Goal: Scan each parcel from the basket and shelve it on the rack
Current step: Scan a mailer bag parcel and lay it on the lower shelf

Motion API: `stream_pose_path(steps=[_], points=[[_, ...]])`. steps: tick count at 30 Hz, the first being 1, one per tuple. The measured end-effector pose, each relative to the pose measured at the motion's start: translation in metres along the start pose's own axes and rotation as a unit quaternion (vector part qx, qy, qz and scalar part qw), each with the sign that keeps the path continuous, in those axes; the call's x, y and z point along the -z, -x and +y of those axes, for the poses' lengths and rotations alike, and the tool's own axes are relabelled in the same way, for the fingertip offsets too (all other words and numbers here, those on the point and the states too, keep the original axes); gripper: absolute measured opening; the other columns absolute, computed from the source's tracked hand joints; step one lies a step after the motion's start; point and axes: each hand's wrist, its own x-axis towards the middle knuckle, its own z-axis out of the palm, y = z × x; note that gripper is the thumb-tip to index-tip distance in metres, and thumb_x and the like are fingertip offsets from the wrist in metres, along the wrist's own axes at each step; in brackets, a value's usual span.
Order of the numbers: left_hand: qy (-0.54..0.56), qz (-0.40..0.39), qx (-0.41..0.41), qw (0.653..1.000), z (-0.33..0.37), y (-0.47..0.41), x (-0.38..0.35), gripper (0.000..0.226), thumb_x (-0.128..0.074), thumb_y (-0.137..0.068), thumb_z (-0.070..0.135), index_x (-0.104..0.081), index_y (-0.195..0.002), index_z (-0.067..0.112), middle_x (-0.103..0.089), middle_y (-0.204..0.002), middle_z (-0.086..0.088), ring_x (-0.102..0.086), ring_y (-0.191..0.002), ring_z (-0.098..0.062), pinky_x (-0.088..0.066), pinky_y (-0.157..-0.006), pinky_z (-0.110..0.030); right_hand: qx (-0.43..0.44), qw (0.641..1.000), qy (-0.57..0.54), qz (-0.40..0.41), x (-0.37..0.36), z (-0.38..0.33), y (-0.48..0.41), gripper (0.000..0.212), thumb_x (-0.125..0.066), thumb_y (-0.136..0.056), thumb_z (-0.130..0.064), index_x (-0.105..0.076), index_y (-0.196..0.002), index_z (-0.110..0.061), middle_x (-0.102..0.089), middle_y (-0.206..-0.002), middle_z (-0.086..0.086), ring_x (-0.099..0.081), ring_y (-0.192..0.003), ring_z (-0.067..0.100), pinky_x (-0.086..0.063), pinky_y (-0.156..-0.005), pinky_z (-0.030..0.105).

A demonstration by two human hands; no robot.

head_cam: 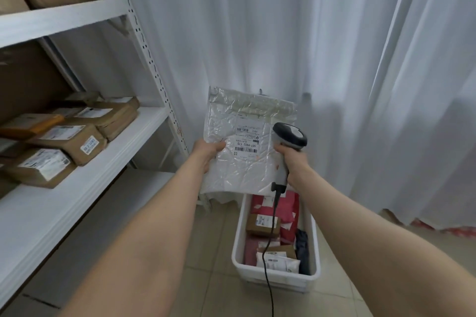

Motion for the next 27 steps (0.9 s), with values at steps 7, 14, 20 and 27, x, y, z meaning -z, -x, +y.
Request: stream_pose_path(steps=[7, 14, 20, 27], points=[[0.004, 0.032, 0.002, 0.999, -0.012, -0.008, 0.019, 0.047, -0.074, -0.082, 0.008, -0.054, -0.123, -0.002, -0.062, -0.12, -0.014, -0.059, -0.11, -0.032, -0.048, -0.098, -0.044, 0.006, 0.992, 0.048, -0.113, -0.033, 0.001, 0.023, 0.005, -0.06, -0.084, 0.0, -0.061, -0.089, -0.001, -0.064, -0.066, 0.012, -0.052, -0.043, 0.014, -0.045, -0.043, 0.023], [-0.002, 0.059, 0.012, 0.998, -0.017, -0.013, 0.024, 0.058, -0.075, -0.083, 0.017, -0.047, -0.131, -0.001, -0.055, -0.129, -0.014, -0.051, -0.12, -0.032, -0.042, -0.093, -0.035, -0.017, 0.986, 0.105, -0.13, -0.048, 0.0, 0.041, 0.004, -0.055, -0.085, 0.0, -0.058, -0.086, -0.002, -0.062, -0.059, 0.01, -0.05, -0.039, 0.013, -0.044, -0.041, 0.021], [0.003, 0.06, 0.019, 0.998, -0.02, -0.015, 0.027, 0.061, -0.074, -0.083, 0.015, -0.044, -0.133, -0.002, -0.053, -0.131, -0.015, -0.05, -0.121, -0.031, -0.041, -0.089, -0.034, -0.021, 0.983, 0.134, -0.127, -0.055, -0.003, 0.049, 0.005, -0.055, -0.087, -0.003, -0.057, -0.083, -0.005, -0.056, -0.054, 0.006, -0.048, -0.039, 0.012, -0.041, -0.041, 0.018], [-0.002, 0.061, 0.018, 0.998, -0.02, -0.018, 0.03, 0.066, -0.073, -0.084, 0.018, -0.04, -0.136, -0.004, -0.049, -0.137, -0.016, -0.046, -0.125, -0.032, -0.04, -0.099, -0.037, -0.017, 0.979, 0.157, -0.125, -0.054, -0.006, 0.052, 0.009, -0.057, -0.087, -0.005, -0.055, -0.079, -0.008, -0.052, -0.057, 0.006, -0.045, -0.042, 0.013, -0.04, -0.042, 0.02]])
